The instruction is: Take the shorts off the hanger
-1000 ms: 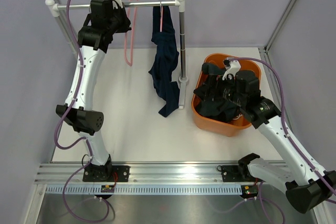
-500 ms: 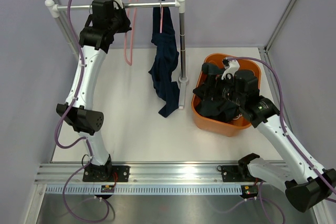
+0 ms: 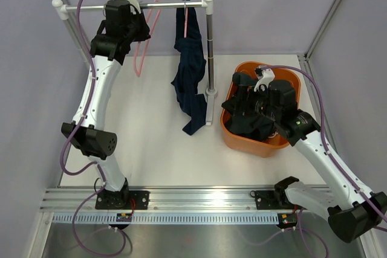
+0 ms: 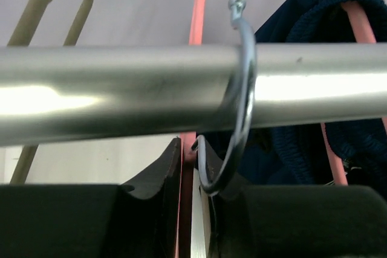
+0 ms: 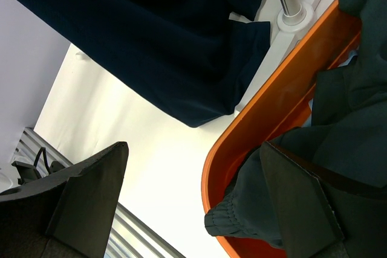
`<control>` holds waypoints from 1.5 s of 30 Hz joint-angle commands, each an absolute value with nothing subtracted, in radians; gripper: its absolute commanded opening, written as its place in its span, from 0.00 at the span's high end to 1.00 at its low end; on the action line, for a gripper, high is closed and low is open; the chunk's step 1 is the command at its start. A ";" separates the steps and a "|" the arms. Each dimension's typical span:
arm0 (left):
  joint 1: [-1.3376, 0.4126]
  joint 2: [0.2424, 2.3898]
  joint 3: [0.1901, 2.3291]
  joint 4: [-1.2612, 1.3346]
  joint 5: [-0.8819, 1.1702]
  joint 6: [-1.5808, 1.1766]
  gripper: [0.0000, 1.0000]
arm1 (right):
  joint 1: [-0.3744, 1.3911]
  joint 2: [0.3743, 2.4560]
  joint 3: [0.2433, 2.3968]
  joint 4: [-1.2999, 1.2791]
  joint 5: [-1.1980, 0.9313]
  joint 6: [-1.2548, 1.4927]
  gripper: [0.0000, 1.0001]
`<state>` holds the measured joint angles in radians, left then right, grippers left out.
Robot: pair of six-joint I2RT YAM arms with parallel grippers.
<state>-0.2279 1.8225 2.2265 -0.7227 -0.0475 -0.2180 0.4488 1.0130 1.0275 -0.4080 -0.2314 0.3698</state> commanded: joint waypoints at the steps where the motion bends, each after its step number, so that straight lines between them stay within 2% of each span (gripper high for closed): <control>1: -0.238 1.727 2.201 -0.669 -0.110 -0.210 0.78 | 0.445 1.016 1.029 -0.367 -0.259 0.354 0.01; 5: -0.255 1.654 2.128 -0.629 -0.152 -0.199 0.76 | 0.445 1.017 1.029 -0.368 -0.261 0.354 0.00; 10: -0.300 1.554 2.050 -0.588 -0.239 -0.166 0.58 | 0.446 1.020 1.029 -0.368 -0.258 0.351 0.01; 17: -0.403 1.494 2.042 -0.581 -0.362 -0.109 0.49 | 0.445 1.017 1.029 -0.373 -0.253 0.348 0.01; 22: -0.531 1.471 2.019 -0.548 -0.486 -0.035 0.47 | 0.446 1.016 1.026 -0.376 -0.252 0.348 0.01; 27: -0.635 1.509 2.017 -0.497 -0.459 -0.023 0.47 | 0.445 1.017 1.028 -0.374 -0.253 0.347 0.00; 32: -0.667 1.569 2.016 -0.411 -0.469 -0.021 0.47 | 0.445 1.015 1.022 -0.373 -0.252 0.345 0.00; 38: -0.667 1.732 2.189 -0.459 -0.466 -0.029 0.46 | 0.445 1.009 1.020 -0.376 -0.249 0.342 0.00; 45: -0.667 1.819 2.233 -0.413 -0.486 -0.009 0.46 | 0.446 1.006 1.017 -0.376 -0.250 0.342 0.01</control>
<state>-0.6666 1.8145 2.1719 -0.4973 -0.4477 -0.0273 0.4488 1.0161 1.0260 -0.4080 -0.2310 0.3584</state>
